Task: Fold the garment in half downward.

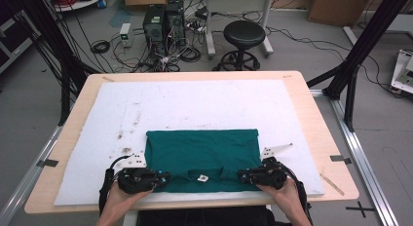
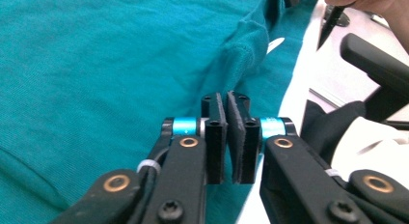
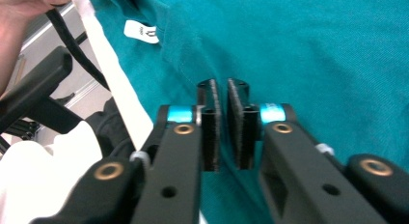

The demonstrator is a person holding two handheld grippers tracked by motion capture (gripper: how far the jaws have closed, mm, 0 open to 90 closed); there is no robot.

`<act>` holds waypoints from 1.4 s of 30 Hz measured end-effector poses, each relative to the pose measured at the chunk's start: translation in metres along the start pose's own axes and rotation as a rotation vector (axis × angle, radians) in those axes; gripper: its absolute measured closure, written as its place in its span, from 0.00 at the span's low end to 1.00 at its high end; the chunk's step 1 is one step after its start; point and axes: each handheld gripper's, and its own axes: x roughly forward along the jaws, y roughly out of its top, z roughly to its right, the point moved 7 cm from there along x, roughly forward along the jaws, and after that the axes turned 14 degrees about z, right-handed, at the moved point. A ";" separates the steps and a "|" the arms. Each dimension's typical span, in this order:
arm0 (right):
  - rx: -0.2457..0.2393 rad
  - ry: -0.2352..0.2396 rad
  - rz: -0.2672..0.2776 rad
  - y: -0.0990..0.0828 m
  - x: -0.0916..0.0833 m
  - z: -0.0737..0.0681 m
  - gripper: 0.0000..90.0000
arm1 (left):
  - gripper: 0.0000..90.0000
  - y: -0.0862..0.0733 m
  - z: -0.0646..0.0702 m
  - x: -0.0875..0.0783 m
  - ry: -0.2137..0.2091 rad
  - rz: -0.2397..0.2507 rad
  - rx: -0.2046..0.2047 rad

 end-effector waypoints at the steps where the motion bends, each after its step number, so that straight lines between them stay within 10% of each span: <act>1: 0.004 0.010 0.014 0.002 -0.002 -0.002 0.88 | 0.89 0.003 0.001 -0.001 -0.001 0.015 0.000; 9: 0.014 -0.039 0.115 0.024 -0.003 -0.001 0.75 | 0.74 0.024 -0.009 0.012 0.110 0.088 0.049; 16: -0.041 -0.122 0.045 0.022 0.019 0.003 0.68 | 0.65 0.014 -0.009 0.031 0.116 0.015 0.064; 32: -0.078 -0.129 0.000 -0.009 0.007 -0.008 0.62 | 0.59 -0.019 0.005 0.013 0.118 -0.062 0.111; 42: -0.065 -0.160 0.072 0.007 0.002 -0.004 0.45 | 0.54 0.002 -0.013 -0.004 0.206 0.032 0.088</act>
